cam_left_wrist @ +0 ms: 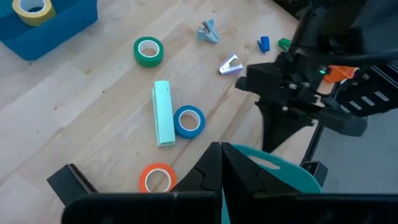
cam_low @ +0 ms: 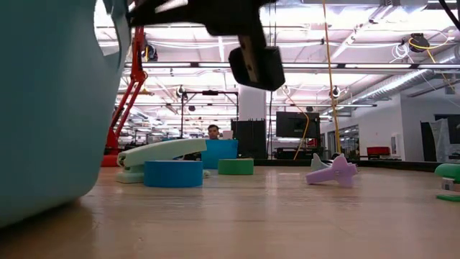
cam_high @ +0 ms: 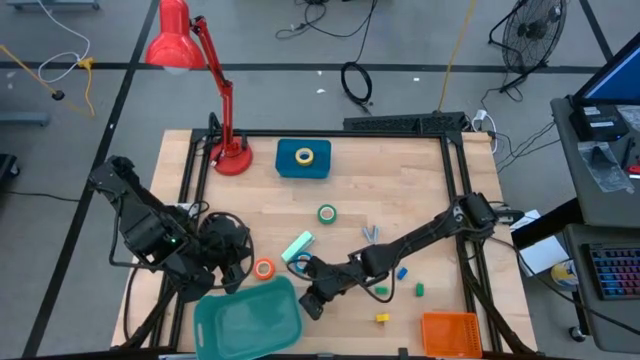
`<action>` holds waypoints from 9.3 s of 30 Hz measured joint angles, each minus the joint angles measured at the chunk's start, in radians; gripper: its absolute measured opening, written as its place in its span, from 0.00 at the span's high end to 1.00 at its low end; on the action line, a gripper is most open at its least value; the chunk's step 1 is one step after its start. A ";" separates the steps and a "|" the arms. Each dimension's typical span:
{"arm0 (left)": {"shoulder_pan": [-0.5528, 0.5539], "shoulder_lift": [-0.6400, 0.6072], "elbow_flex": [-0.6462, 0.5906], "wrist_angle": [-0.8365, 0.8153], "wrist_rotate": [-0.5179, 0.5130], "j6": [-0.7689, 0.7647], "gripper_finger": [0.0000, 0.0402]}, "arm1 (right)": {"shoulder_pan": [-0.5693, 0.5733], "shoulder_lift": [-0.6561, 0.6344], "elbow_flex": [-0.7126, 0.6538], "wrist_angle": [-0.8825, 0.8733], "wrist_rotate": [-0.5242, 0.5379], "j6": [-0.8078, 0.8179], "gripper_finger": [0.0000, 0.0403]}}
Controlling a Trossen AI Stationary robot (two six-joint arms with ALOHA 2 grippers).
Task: Pick and place Stapler, Stapler remover, tape
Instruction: Adjust the green bin, then put the light blue staple remover into the orange bin
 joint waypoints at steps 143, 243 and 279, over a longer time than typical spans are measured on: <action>0.137 0.116 -0.480 0.590 0.729 0.423 1.00 | 0.058 -0.370 -0.001 -0.234 0.569 -0.215 1.00; 0.917 -0.076 -0.480 0.857 0.639 0.656 0.95 | -0.520 -0.548 -0.390 -0.632 -0.135 -0.432 0.68; 0.835 -0.076 -0.480 0.840 0.611 0.733 0.95 | -0.383 -0.581 -0.641 -0.540 -0.011 0.017 0.68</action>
